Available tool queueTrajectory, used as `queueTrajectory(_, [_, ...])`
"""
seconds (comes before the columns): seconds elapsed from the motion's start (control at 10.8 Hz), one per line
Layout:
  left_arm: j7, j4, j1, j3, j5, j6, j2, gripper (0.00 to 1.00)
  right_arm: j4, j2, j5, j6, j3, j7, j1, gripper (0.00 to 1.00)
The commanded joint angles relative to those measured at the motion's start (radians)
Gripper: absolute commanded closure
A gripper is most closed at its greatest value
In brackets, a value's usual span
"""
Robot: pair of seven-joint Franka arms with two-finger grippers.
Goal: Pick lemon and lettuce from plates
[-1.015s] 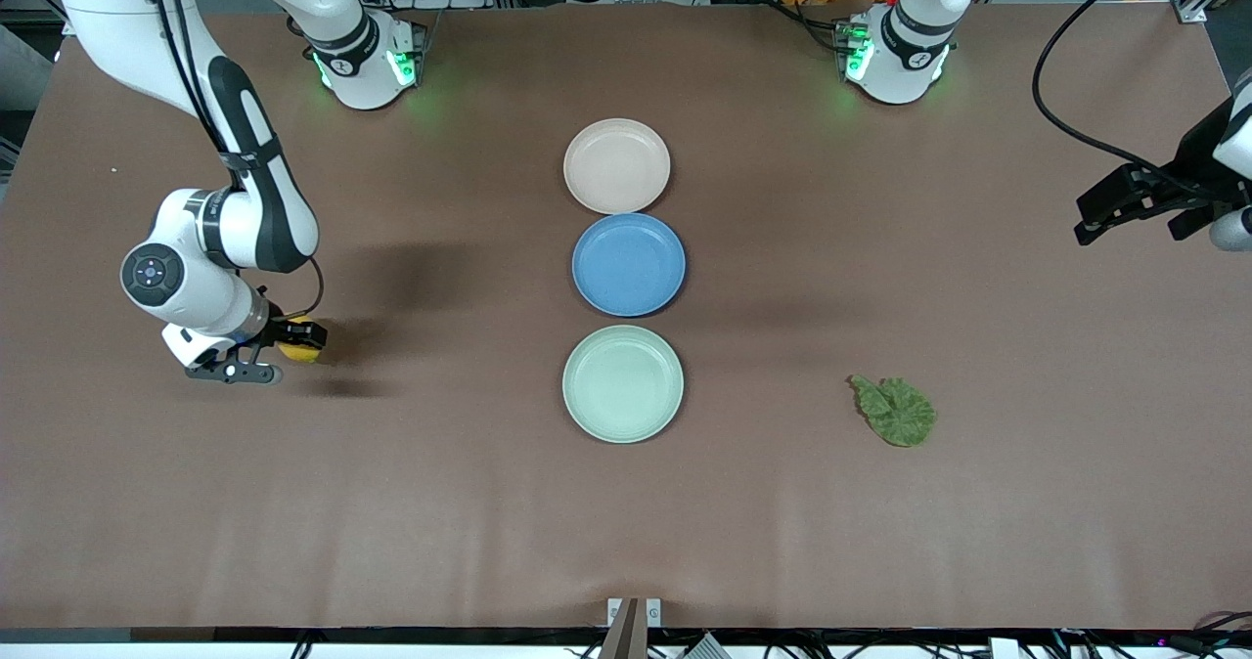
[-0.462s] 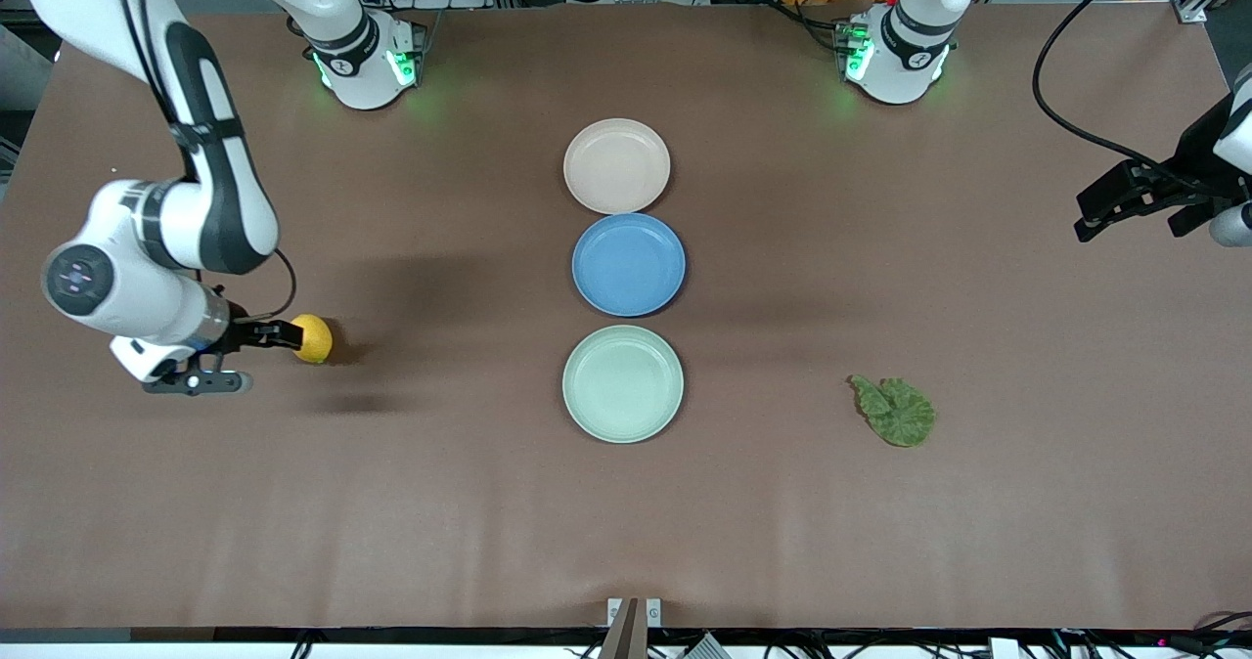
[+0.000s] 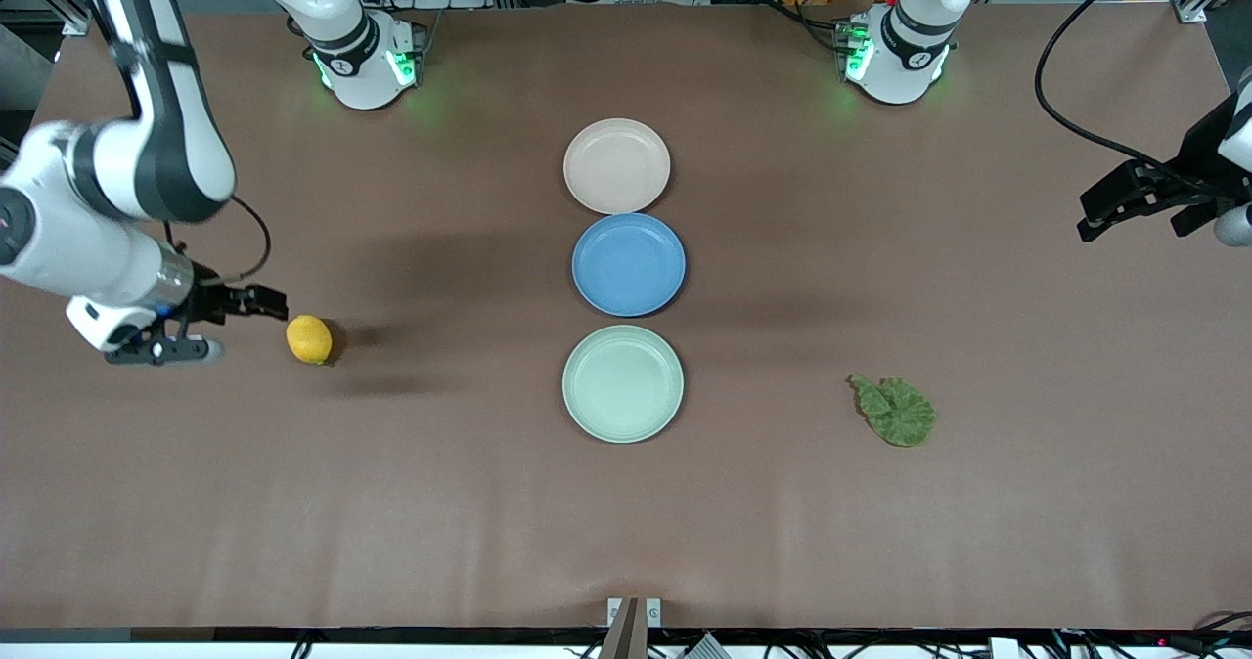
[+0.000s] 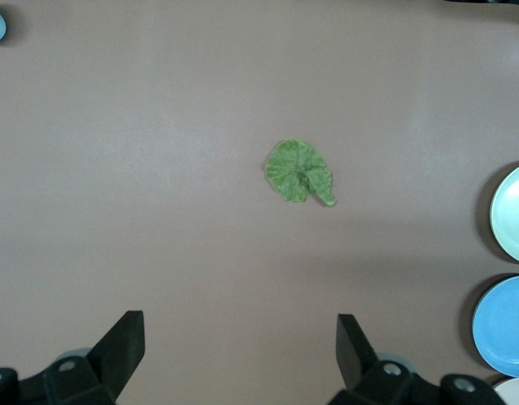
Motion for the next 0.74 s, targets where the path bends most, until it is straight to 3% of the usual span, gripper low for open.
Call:
queueTrajectory(0.0, [-0.011,-0.007,0.006,-0.013,0.019,-0.017,-0.016,0.00,-0.138,-0.195,-0.046,-0.012,0.068,-0.004,-0.059,0.00])
queueTrajectory(0.28, [-0.011,-0.007,0.005,-0.014,0.019,-0.022,-0.018,0.00,-0.100,-0.243,-0.067,-0.026,0.060,-0.012,-0.062,0.00])
queueTrajectory(0.65, [-0.009,-0.004,0.005,-0.020,0.017,-0.044,-0.019,0.00,0.084,-0.240,-0.069,-0.118,0.054,-0.012,-0.082,0.00])
